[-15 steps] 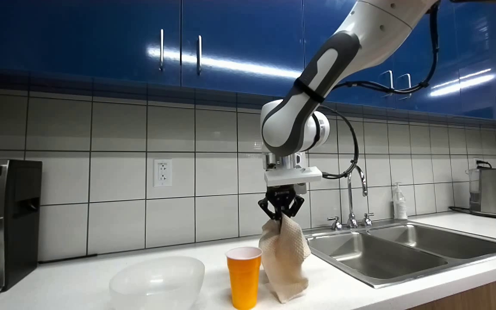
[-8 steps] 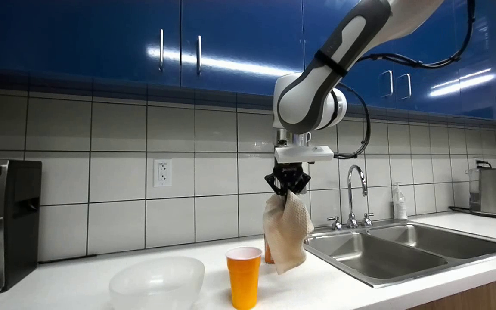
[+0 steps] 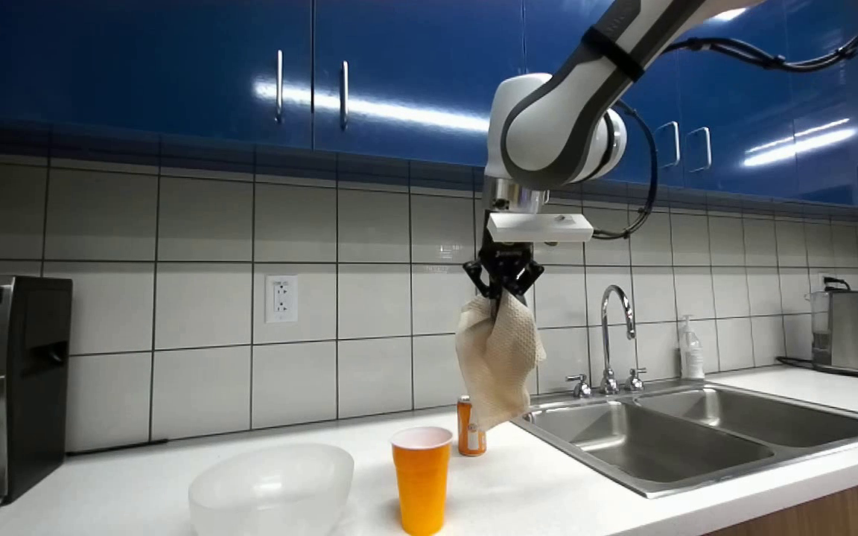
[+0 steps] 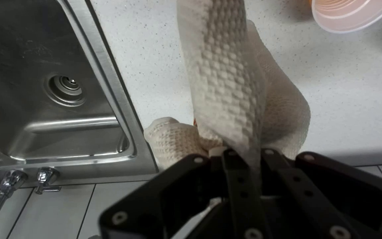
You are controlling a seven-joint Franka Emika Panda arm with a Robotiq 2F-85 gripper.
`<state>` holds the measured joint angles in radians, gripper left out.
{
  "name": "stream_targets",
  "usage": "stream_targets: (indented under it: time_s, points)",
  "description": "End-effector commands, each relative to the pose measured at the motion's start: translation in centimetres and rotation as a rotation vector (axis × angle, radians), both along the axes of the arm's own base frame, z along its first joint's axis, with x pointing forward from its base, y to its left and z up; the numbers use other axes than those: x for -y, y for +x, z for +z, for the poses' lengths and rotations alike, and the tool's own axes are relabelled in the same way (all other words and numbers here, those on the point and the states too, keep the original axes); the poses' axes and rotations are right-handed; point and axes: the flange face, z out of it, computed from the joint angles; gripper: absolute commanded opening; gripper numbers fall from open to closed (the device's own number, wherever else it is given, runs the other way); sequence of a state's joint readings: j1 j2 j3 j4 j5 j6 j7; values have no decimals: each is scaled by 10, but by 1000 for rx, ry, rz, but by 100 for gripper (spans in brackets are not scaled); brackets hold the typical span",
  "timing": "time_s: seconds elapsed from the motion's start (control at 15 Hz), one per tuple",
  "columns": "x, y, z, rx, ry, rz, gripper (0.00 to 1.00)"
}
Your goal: Pick up the towel and place it in the bowl
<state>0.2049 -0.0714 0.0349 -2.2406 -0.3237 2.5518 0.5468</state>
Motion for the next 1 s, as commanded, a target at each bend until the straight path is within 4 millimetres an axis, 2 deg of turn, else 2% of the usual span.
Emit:
stream_targets:
  time_s: [0.0,0.53,0.93]
  points:
    - [-9,-26,29,50,-31,36,1]
    - [-59,-61,75,148,-55,151,1]
    - [-101,-77,76,159,-70,243,1]
